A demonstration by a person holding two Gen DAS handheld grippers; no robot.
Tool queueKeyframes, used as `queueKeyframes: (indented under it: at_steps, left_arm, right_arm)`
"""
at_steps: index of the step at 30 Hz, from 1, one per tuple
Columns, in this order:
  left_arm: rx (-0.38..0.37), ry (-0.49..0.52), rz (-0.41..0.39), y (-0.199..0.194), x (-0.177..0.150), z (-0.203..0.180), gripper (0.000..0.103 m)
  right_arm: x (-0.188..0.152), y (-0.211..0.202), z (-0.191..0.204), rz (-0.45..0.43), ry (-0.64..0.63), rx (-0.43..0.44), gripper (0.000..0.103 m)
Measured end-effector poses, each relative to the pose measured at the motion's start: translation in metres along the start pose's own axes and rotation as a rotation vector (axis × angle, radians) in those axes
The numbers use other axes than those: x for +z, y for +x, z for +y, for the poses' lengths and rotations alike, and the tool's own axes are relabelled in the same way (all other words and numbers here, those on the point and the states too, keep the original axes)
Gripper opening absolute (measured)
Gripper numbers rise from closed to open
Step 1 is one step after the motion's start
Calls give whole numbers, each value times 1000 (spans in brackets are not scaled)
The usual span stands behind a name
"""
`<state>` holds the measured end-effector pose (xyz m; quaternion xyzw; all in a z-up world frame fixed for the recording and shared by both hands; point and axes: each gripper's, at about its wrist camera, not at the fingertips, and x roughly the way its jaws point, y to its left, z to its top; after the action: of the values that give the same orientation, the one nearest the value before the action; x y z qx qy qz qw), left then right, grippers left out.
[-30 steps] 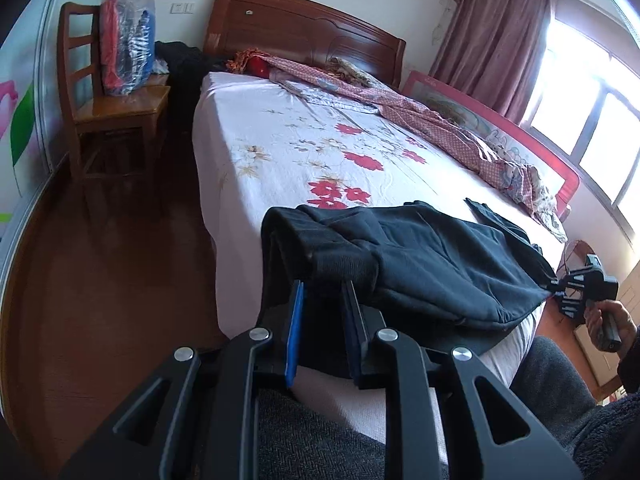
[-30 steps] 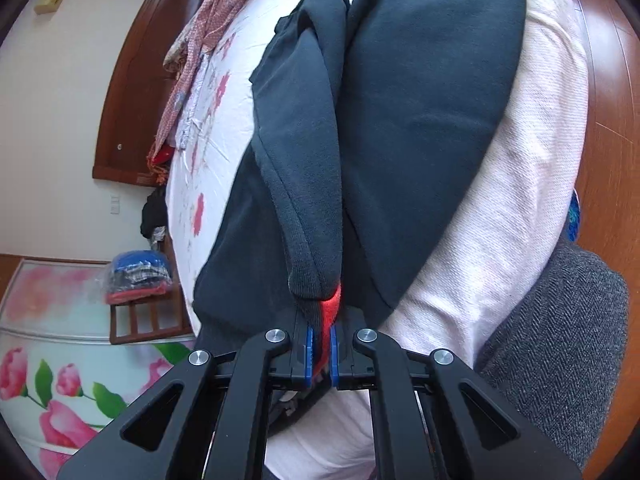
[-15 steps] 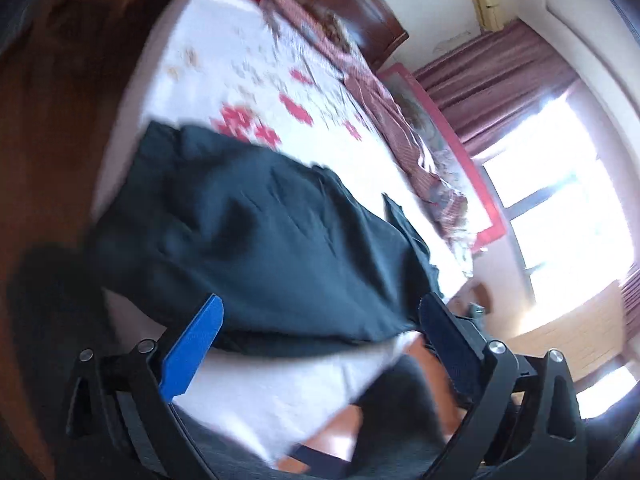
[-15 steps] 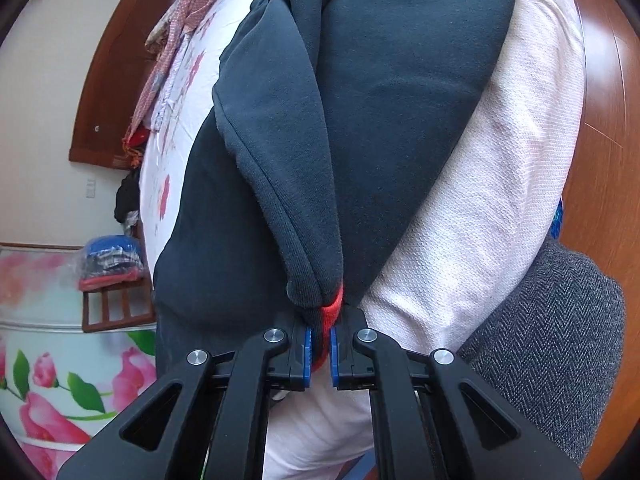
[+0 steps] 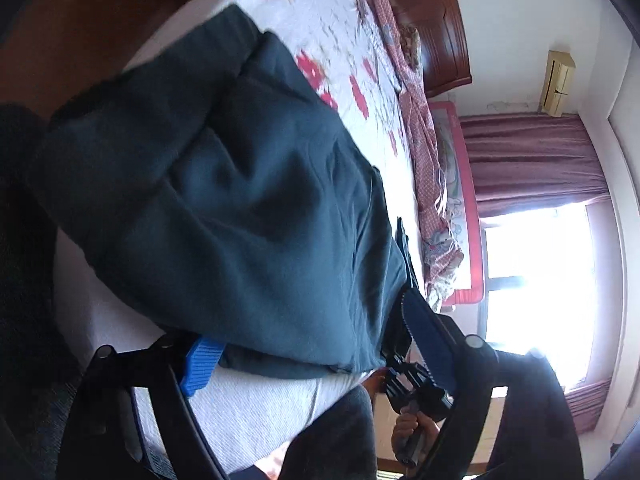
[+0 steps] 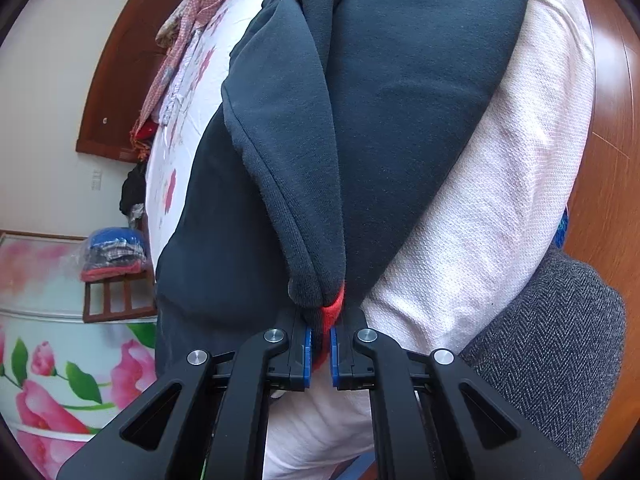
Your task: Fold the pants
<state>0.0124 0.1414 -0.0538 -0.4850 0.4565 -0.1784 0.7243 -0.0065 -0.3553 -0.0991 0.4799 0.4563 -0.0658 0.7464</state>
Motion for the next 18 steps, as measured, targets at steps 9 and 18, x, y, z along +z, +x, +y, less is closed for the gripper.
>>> queueKeyframes:
  at_steps: [9,18]
  left_arm:
    - [90,155,-129,-28,14,-26,9]
    - [301,150,12,-3,30,11,13]
  right_arm:
    - [-6,-8,6,0,-21,-1,5]
    - [-4,5,9,30,-72,-49,5]
